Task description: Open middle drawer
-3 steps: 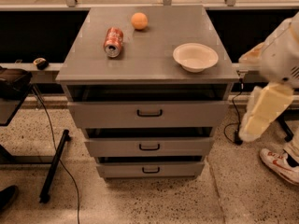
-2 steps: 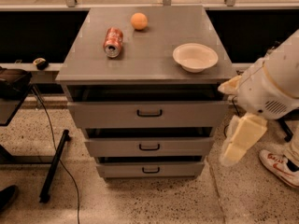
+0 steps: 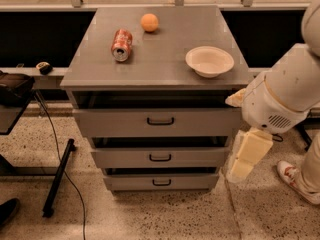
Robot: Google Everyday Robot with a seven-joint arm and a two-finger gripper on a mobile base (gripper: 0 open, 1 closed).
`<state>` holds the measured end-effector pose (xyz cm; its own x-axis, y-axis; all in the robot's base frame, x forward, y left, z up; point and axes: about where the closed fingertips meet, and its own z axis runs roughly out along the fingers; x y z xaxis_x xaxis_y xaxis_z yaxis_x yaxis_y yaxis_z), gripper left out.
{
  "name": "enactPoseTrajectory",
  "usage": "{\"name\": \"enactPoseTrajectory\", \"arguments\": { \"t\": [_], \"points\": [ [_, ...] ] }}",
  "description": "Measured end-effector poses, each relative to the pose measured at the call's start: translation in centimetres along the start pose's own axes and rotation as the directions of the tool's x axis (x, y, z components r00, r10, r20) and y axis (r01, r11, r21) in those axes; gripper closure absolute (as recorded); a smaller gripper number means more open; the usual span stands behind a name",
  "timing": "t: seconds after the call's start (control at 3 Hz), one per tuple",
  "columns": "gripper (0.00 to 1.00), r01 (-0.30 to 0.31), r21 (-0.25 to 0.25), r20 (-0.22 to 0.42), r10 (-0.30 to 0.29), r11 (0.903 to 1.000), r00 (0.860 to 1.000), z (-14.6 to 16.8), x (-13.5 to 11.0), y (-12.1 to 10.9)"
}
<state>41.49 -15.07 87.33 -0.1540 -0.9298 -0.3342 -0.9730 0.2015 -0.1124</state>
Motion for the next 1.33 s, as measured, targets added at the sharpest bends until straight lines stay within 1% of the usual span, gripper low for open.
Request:
{"name": "enactPoseTrajectory", "arguments": {
  "t": [0.33, 0.67, 1.0, 1.33],
  "points": [
    [0.0, 0.002, -0.057, 0.027, 0.0, 0.9984, 1.0, 5.7, 1.2, 0.9],
    [0.0, -0.008, -0.078, 0.155, 0.02, 0.9969, 0.988, 12.4, 3.2, 1.6],
    [0.0, 0.097, 0.03, 0.204, -0.101, 0.9949, 0.974, 12.8, 2.7, -1.2],
    [0.0, 0.115, 0.055, 0.218, -0.125, 0.9918, 0.968, 13.2, 2.4, -1.7]
  ]
}}
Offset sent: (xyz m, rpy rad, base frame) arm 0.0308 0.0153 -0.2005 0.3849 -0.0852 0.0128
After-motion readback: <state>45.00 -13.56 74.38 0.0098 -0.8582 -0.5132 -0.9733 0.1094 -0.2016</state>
